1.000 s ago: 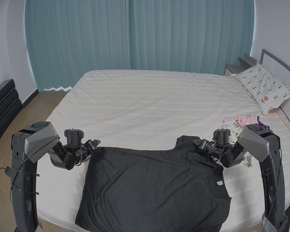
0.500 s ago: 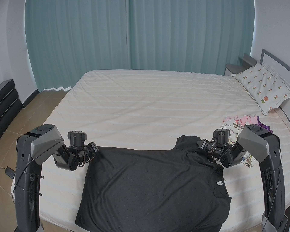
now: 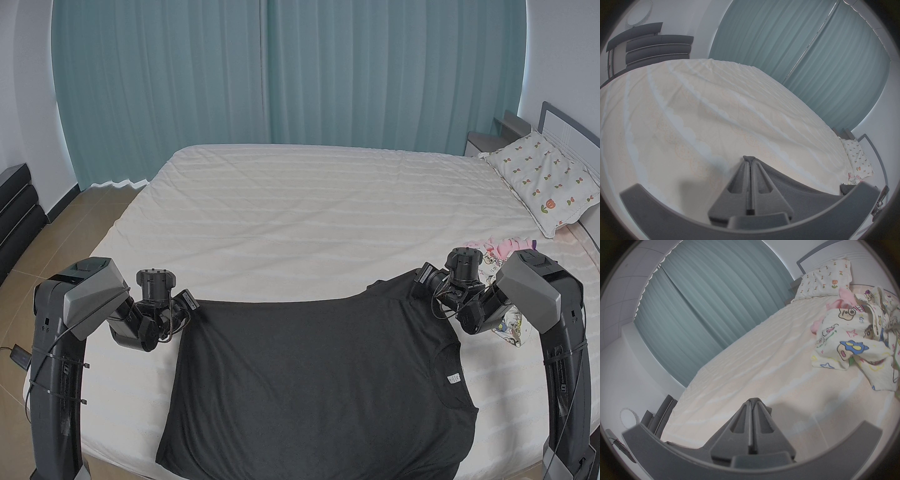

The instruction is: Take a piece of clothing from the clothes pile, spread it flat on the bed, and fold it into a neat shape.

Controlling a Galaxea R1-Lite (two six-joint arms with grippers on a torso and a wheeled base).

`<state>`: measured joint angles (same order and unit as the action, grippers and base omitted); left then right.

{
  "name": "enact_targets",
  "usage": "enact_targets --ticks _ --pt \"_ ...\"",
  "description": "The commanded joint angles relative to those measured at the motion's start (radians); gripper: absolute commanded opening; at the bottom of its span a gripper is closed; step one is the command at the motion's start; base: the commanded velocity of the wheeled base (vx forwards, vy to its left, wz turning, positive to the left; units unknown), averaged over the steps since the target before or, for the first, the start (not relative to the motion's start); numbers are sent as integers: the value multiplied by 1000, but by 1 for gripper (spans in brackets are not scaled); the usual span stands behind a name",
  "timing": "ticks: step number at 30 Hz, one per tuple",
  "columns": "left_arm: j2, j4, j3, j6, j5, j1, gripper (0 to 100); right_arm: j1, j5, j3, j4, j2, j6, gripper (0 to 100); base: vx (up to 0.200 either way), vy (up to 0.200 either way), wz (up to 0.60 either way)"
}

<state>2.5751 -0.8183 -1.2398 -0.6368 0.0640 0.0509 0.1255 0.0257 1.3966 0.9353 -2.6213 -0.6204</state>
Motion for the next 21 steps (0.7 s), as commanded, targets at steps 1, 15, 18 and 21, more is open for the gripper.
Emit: enact_targets --ticks 1,15,18,21 --pt "4 -1 -4 0 2 -3 0 0 -1 5 14 0 1 0 0 0 0" --pt "60 7 -66 0 13 3 100 3 -3 2 40 -60 11 100 0 0 0" --pt "54 4 -70 -1 36 1 100 -6 -1 -7 43 -42 10 100 0 0 0" --pt "30 4 -55 -4 42 -6 100 -14 -1 -44 51 -5 10 100 0 0 0"
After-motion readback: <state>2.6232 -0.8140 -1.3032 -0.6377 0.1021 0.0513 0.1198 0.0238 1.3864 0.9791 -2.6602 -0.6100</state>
